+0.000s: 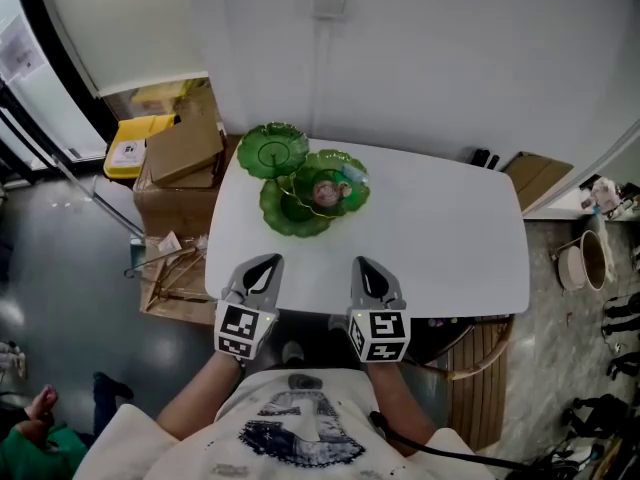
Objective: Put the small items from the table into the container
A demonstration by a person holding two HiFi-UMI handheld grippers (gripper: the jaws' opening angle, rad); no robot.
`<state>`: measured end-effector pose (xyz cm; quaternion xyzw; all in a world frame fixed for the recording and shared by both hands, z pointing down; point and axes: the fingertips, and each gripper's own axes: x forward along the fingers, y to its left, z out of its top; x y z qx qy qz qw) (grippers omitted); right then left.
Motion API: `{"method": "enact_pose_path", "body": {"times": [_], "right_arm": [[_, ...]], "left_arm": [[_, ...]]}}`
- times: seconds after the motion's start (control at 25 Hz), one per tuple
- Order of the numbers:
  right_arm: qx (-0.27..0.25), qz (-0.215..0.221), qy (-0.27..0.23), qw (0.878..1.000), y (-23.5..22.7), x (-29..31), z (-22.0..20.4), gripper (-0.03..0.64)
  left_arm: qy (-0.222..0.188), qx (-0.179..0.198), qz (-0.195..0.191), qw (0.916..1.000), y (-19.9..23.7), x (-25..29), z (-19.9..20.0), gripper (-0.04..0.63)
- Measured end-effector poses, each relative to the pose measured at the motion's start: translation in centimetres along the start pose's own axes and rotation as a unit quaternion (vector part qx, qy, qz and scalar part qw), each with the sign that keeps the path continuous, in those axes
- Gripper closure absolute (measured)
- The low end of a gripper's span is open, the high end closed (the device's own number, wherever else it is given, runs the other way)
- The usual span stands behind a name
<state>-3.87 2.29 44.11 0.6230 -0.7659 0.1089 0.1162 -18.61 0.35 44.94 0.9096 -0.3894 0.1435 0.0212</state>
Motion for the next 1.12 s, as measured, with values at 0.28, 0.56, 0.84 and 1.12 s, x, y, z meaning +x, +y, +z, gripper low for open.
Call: {"method": "enact_pose_path", "body": {"times": [0.28, 0.56, 0.84, 1.12], "right_arm": [[0.006, -0.004, -0.001, 1.0, 0.9, -1.0, -0.4, 0.619], [0.009, 0.0, -0.001, 1.0, 1.5, -0.9, -0.5, 0.62], [0.011, 0.007, 0.001, 1.0, 1.9, -0.6, -0.3, 0.619], [0.009, 0.007, 0.0, 1.0, 2.1, 0.0, -0.5, 0.619]], "left_arm": [[-0.007, 0.003, -0.004, 1.0, -0.3, -1.1, -0.1, 0.606], [-0.008, 0.001, -0.004, 1.0, -0.1, -1.7, -0.4, 0.606], [-0.008, 0.002, -0.001, 1.0, 0.3, -1.8, -0.2, 0.606], [-0.01, 0.002, 0.001, 0.9999, 0.9, -1.6, -0.5, 0.606]]}}
